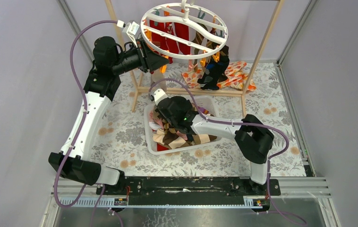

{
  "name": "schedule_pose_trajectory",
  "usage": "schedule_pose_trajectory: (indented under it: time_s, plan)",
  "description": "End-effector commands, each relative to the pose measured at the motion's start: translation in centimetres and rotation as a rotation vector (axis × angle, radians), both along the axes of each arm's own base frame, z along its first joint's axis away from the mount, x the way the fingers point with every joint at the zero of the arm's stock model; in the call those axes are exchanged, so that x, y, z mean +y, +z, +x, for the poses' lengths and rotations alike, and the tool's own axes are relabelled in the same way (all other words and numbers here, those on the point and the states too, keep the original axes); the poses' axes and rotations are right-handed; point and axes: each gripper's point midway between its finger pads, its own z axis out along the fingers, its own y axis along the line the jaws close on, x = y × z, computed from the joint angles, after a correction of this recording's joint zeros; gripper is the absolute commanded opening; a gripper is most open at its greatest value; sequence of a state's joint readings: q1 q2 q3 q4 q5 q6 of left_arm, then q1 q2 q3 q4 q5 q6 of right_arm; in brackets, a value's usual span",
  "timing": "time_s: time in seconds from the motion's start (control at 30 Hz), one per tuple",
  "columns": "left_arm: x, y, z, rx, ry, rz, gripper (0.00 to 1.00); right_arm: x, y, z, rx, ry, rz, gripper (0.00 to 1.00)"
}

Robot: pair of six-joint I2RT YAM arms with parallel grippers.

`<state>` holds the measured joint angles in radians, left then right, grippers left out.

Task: Clip the socks to the hanger
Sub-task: Pick up the sock from the bin.

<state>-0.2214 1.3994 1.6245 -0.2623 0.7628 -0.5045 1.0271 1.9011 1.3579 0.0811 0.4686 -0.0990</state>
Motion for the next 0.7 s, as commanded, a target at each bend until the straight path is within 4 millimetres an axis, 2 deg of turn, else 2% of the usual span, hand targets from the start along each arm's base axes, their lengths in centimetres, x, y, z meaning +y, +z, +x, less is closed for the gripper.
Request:
schedule_pose_trajectory:
  time_s: [0.0,0.03,0.2,0.37,0.5,0.67]
  plan:
    - [-0.2,0.4,-0.4,-0.013,-0.03,0.003,0.0,0.1,6.8,-0.1,-0.094,-0.026,0.167,0.03]
    - [-0.2,0.3,-0.4,-0.01,-0.03,0.002,0.0,0.1,7.6,-0.3,-0.098,-0.023,0.194,0.0]
    - [-0.3,0.6,-0.5,-0.013,-0.035,-0.002,0.0,-0.6,11.8,-2.0,-0.106,0.015,0.356,0.0]
    - [-0.3,0.5,-0.6,-0.007,-0.036,-0.009,0.0,-0.9,16.8,-5.4,-0.044,0.177,0.637,0.0]
    - [-0.6,0.7,-1.0,0.015,-0.065,-0.035,0.0,-2.6,20.4,-8.1,0.06,0.349,0.93,0.0]
    - [-0.9,0.9,-1.2,0.057,-0.091,-0.078,0.0,-4.5,23.4,-10.4,0.14,0.487,1.174,0.0]
